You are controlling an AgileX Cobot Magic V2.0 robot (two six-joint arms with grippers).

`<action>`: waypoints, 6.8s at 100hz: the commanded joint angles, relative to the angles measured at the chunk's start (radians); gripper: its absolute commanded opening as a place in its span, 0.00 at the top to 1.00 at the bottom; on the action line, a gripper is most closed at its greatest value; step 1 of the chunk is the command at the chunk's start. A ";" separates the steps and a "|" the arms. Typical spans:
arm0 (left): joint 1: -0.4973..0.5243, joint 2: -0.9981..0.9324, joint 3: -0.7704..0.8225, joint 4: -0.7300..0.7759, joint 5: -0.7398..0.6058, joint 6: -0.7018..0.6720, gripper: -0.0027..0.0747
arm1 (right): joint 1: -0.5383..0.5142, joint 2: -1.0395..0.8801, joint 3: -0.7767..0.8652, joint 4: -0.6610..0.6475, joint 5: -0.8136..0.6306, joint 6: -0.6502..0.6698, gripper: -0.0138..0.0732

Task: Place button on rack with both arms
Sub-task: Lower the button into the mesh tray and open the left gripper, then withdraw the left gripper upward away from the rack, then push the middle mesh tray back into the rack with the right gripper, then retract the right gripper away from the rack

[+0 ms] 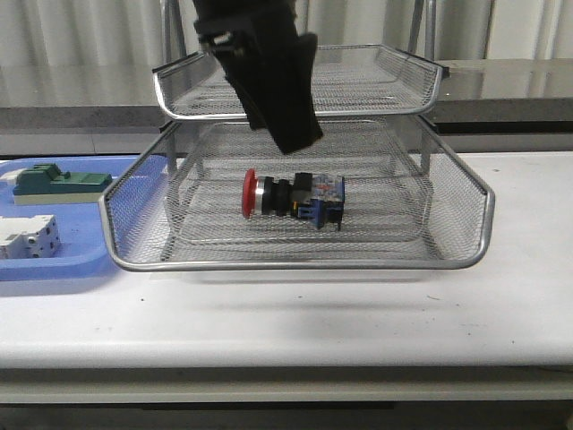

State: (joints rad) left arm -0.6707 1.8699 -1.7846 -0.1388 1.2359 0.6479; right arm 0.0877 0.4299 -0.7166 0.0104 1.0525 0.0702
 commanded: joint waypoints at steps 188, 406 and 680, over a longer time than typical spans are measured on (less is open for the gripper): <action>0.602 -1.599 1.450 -0.203 -1.127 -0.215 0.34 | -0.003 0.005 -0.033 -0.010 -0.059 0.000 0.92; 0.602 -1.599 1.450 -0.203 -1.146 -0.215 0.99 | 0.156 0.617 -0.033 0.765 -0.288 -1.076 0.92; 0.602 -1.599 1.450 -0.203 -1.143 -0.215 0.99 | 0.337 0.990 -0.222 0.524 -0.622 -0.834 0.91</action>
State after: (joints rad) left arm -0.0720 0.2621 -0.3082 -0.3271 0.1705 0.4377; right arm 0.4450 1.5058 -0.9100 0.5436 0.4126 -0.8295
